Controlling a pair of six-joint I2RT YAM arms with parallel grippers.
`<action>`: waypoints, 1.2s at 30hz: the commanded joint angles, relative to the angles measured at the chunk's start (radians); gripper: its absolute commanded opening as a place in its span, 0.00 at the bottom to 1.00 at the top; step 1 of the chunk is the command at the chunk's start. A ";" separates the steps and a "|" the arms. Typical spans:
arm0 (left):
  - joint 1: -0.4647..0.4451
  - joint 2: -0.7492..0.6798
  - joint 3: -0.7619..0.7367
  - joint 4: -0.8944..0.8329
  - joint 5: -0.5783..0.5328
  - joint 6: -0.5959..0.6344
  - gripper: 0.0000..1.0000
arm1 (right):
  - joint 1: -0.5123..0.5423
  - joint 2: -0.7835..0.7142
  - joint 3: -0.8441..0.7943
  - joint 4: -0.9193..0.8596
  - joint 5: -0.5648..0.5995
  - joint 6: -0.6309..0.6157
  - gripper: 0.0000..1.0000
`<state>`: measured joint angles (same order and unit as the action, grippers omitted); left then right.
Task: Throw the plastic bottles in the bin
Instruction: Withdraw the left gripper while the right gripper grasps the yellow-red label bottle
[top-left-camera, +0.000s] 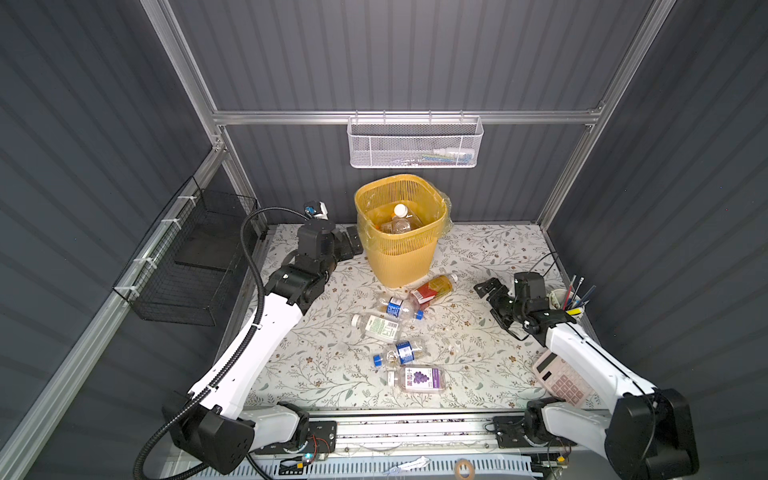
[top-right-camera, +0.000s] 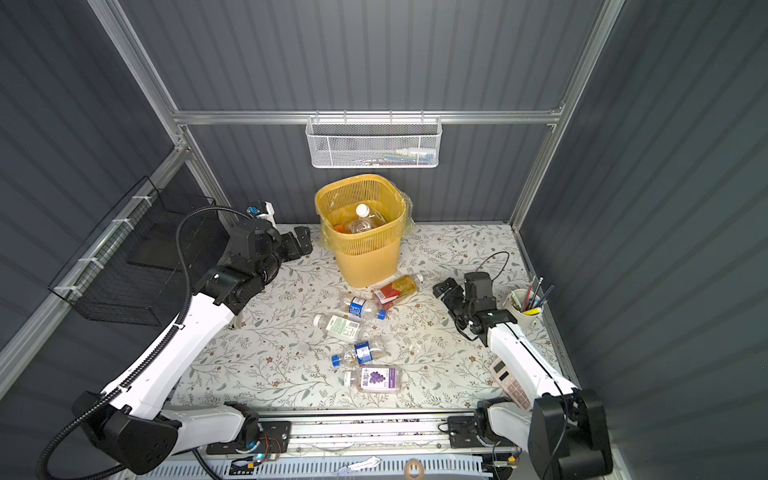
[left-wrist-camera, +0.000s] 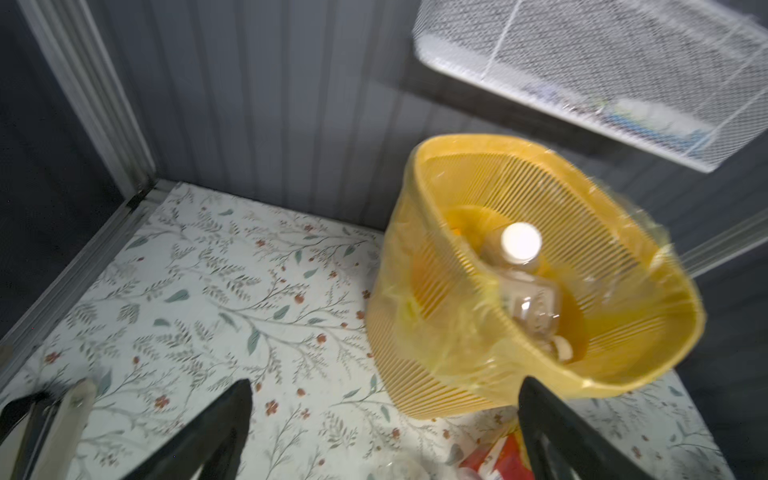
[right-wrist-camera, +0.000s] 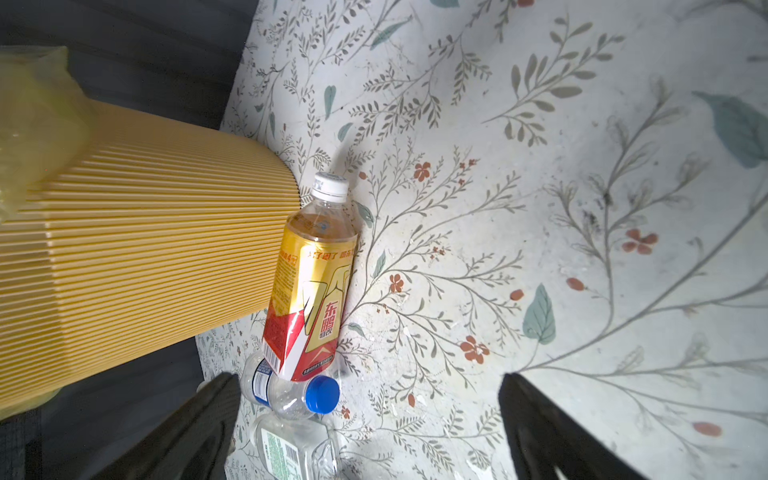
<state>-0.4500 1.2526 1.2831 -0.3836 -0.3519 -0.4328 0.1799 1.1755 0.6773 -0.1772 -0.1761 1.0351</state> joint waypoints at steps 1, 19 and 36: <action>-0.002 -0.041 -0.075 -0.027 -0.026 -0.010 1.00 | 0.044 0.039 0.043 0.009 0.083 0.076 0.99; 0.023 0.021 -0.284 -0.034 -0.033 0.031 1.00 | 0.319 0.469 0.449 -0.206 0.239 0.229 0.99; 0.024 0.075 -0.289 -0.017 -0.019 0.139 1.00 | 0.357 0.728 0.688 -0.336 0.263 0.223 0.99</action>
<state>-0.4320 1.3155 0.9871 -0.4026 -0.3744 -0.3244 0.5331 1.8793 1.3270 -0.4549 0.0425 1.2778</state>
